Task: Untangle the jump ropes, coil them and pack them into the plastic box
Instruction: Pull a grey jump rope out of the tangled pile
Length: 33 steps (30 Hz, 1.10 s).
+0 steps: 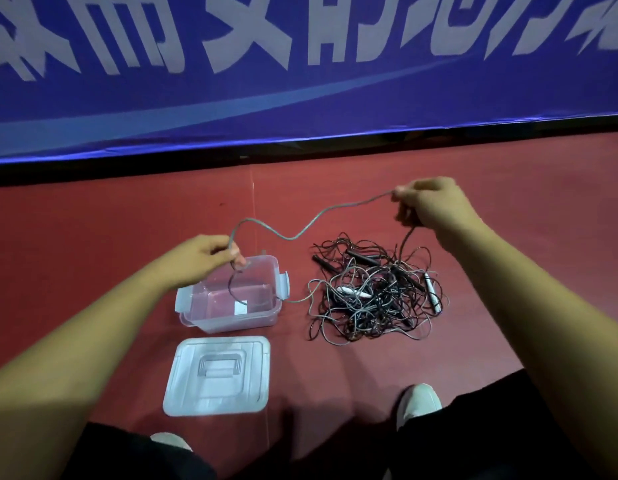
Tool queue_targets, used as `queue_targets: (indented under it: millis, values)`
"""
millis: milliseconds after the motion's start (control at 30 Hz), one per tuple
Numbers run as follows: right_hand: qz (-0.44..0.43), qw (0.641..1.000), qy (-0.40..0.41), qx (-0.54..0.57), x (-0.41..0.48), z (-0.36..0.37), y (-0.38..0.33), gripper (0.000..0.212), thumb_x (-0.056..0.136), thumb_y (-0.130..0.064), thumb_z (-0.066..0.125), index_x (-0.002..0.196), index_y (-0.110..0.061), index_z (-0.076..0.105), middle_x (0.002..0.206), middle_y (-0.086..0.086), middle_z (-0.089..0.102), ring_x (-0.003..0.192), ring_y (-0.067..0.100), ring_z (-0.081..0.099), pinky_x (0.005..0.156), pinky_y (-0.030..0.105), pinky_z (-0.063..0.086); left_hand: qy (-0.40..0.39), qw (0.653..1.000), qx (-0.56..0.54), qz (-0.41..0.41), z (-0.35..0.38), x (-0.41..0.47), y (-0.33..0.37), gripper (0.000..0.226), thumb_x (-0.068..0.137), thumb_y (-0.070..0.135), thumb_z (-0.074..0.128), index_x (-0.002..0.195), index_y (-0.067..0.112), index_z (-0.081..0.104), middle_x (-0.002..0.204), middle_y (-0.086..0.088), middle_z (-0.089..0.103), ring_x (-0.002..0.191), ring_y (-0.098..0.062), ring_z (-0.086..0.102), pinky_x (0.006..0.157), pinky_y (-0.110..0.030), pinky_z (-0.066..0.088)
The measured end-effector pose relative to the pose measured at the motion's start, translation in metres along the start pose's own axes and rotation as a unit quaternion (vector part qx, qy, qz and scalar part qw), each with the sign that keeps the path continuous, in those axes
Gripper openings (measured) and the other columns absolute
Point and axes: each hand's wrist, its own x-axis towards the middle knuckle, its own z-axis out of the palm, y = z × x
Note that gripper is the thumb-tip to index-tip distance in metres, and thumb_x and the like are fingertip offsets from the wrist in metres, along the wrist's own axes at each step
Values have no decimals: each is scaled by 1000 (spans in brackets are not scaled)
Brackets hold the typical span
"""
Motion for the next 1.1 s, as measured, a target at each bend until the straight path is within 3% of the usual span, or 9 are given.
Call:
queue_targets:
  millis: [133, 233, 300, 400, 600, 733, 867, 967, 1100]
  values:
    - [-10, 951, -172, -257, -11, 23, 6, 58, 80, -23, 80, 132, -7, 58, 125, 8, 65, 101, 19, 64, 86, 25, 48, 8, 986, -142, 85, 14, -5, 41, 25, 104, 12, 41, 86, 3, 54, 77, -9, 72, 89, -22, 72, 82, -20, 53]
    - [-116, 948, -238, -175, -25, 53, -6, 91, 77, -21, 83, 152, -17, 32, 153, 1, 41, 136, 14, 44, 109, 26, 36, -35, 983, -129, 124, 24, -11, 66, 24, 104, 13, 42, 85, 6, 55, 59, -2, 56, 66, -22, 66, 70, -24, 51]
    - [-147, 940, -300, -77, -31, 69, -9, 72, 83, -18, 77, 146, -16, 42, 143, 0, 52, 127, 6, 51, 108, 24, 40, -46, 984, -112, 130, 27, -13, 74, 25, 104, 16, 44, 88, 6, 60, 56, -1, 48, 54, -15, 58, 62, -24, 47]
    - [-154, 924, -345, -49, -43, 76, -12, 20, 94, -14, 64, 108, 0, 66, 88, 10, 71, 72, 6, 65, 67, 18, 49, -40, 985, -124, 115, 28, -16, 77, 26, 103, 20, 48, 89, 6, 65, 54, 1, 45, 51, -13, 48, 57, -28, 41]
    - [-140, 948, -233, 166, -31, 57, -21, 16, 94, -6, 58, 79, -7, 63, 49, 3, 47, 45, 16, 40, 50, 25, 30, -97, 993, 17, 65, 19, -11, 48, 28, 97, 37, 59, 78, 17, 63, 62, 3, 63, 58, -11, 58, 68, -33, 49]
    - [-85, 962, -106, 238, -12, 30, -20, 20, 94, -9, 57, 75, -5, 63, 52, 1, 43, 45, 15, 40, 48, 24, 34, -87, 993, 72, 14, 11, -1, 15, 25, 101, 24, 55, 80, 13, 62, 73, -3, 71, 68, -8, 65, 76, -40, 53]
    - [-40, 981, -157, -111, -11, 19, -1, 19, 91, -14, 67, 104, 0, 67, 79, 11, 68, 69, 26, 65, 68, 37, 55, -6, 997, -66, 44, 9, -1, 24, 24, 103, 18, 47, 90, 6, 62, 59, -3, 51, 66, -18, 69, 69, -25, 46]
    - [-41, 917, -266, -293, -15, 20, 4, 93, 75, -20, 84, 152, -19, 32, 137, 10, 56, 120, 23, 58, 99, 29, 46, -5, 994, -93, 61, 15, -8, 46, 31, 105, 25, 43, 94, 8, 67, 55, -10, 41, 54, -19, 57, 61, -22, 43]
    - [-113, 922, -354, -108, -36, 60, 0, 79, 79, -23, 81, 147, -17, 41, 143, 7, 54, 127, 11, 52, 111, 34, 40, -27, 990, -85, 113, 28, -19, 76, 30, 102, 33, 48, 89, 19, 71, 51, -12, 53, 49, -17, 50, 57, -24, 38]
